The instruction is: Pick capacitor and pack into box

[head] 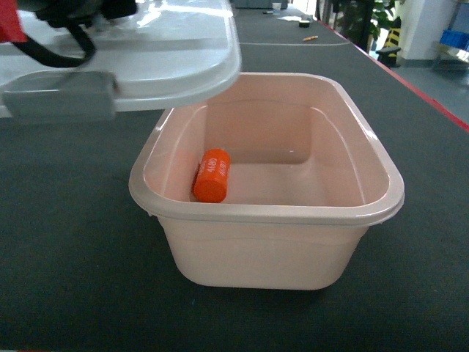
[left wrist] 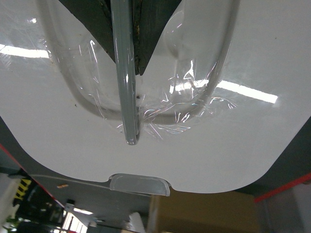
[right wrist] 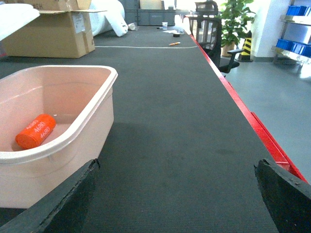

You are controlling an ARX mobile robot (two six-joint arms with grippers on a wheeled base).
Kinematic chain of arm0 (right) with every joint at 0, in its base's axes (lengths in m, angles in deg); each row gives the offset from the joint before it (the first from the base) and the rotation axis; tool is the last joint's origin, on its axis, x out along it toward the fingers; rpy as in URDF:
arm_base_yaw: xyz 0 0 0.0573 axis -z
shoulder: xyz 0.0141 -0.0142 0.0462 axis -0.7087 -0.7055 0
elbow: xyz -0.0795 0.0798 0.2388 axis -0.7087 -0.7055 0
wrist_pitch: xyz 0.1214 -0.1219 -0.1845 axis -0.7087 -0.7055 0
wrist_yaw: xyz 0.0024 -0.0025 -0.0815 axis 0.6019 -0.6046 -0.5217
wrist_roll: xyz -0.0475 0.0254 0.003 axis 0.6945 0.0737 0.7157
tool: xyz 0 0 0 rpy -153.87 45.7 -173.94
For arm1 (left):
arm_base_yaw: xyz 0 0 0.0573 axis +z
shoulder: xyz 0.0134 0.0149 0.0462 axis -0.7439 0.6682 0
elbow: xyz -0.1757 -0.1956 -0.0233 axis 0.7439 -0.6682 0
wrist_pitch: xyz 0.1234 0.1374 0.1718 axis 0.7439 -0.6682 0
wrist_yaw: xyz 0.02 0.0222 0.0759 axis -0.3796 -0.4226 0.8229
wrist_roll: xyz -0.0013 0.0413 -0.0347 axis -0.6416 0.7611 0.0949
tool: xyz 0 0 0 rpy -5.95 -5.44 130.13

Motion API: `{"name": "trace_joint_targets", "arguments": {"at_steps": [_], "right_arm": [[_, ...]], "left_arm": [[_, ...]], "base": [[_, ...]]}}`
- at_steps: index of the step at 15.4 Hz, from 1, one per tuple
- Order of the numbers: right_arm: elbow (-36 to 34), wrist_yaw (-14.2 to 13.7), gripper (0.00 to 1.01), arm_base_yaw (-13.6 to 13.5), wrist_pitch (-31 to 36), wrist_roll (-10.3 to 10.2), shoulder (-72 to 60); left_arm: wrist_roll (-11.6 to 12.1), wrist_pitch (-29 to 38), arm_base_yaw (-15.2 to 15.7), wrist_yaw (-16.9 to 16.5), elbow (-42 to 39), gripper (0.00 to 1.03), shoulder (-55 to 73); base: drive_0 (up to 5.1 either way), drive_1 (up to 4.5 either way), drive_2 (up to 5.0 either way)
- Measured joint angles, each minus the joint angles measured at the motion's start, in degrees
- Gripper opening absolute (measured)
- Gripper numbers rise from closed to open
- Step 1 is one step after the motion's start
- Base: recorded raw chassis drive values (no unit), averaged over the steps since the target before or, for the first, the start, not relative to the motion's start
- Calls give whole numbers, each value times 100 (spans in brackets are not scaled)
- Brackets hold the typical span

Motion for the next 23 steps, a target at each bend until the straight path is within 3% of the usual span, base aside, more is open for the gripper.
{"name": "trace_joint_targets", "arguments": {"at_steps": [2,3,10,15,18,23], "right_arm": [[0,0,98,0,-2,0,2],[0,-2,98,0,-2,-2,2],[0,0,98,0,-2,0,0],[0,-2,98,0,-2,0,2],[0,0,98,0,-2,0,2],[0,-2,98,0,-2,0,2]], "left_arm": [[-186,-210,-719,116,221,2,42],[-225,-267,-938,188,354,2,94],[-271,-549,-1683,662,778,2,658],[-383,-634,-1843,828,984,2,964],[-415,-573,-1810,990,1032,2,1189],[-549,-581,-1757,966,1239,2,1565]], "base": [[0,0,0],[0,0,0],[0,0,0],[0,0,0],[0,0,0],[0,0,0]]}}
